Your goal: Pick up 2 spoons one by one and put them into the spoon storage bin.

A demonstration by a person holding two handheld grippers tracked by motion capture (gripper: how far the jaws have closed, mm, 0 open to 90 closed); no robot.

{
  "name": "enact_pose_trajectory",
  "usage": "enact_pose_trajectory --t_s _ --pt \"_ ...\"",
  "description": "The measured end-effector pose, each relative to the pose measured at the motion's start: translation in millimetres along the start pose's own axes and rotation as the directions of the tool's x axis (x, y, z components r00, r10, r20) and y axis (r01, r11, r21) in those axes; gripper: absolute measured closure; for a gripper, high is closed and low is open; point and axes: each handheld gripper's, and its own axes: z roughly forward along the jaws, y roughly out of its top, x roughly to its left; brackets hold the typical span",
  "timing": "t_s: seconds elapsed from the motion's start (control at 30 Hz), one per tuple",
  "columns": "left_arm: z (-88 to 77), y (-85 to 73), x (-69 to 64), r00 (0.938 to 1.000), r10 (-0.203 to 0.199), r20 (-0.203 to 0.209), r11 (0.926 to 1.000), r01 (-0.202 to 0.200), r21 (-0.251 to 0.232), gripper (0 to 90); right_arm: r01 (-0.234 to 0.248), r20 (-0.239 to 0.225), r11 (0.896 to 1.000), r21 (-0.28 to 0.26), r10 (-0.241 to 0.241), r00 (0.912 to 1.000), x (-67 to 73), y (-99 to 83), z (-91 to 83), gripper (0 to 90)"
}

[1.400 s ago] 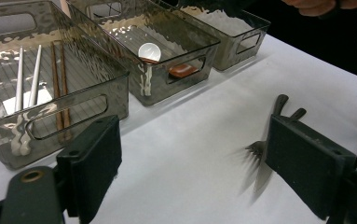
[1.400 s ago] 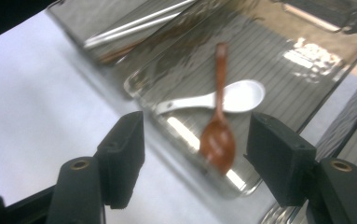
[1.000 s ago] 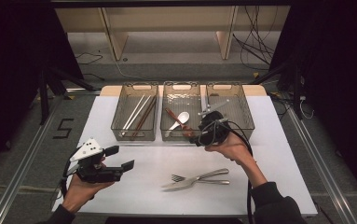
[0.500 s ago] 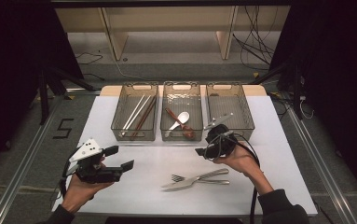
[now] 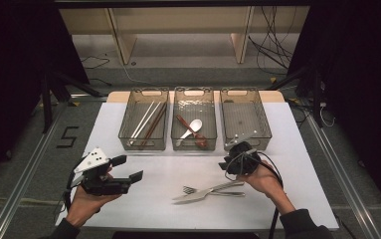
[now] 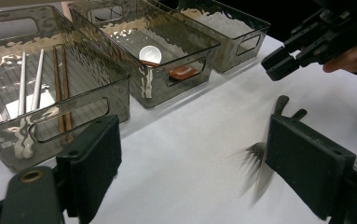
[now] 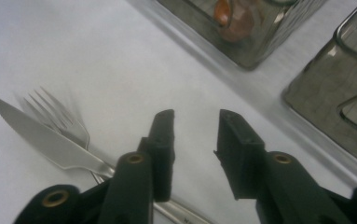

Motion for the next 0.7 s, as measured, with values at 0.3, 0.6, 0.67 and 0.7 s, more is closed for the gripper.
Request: enact_pose_trajectory --t_s 0.3,0.6,0.67,0.7 --pt "0.1 -0.1 0.2 1.0 -0.002 -0.004 1.0 0.002 0.002 17.7 0.013 0.0 0.999 0.049 -0.013 0.9999 -1.3 -13.8 6.6 86.0" --pt "-1.6 -0.7 0.4 1.0 -0.002 -0.004 1.0 0.002 -0.001 17.7 0.021 0.008 0.996 0.091 -0.021 0.9997 -0.8 -20.5 10.4 90.0" --pt "-1.6 -0.7 0.4 1.0 -0.001 -0.004 1.0 0.001 -0.001 17.7 0.02 0.01 0.994 0.105 -0.021 0.9997 -0.9 -22.6 12.6 90.0" --pt "-1.6 -0.7 0.3 1.0 -0.002 -0.004 1.0 0.002 0.0 17.7 0.02 0.009 0.994 0.109 -0.021 0.9997 -0.9 -23.2 13.2 90.0"
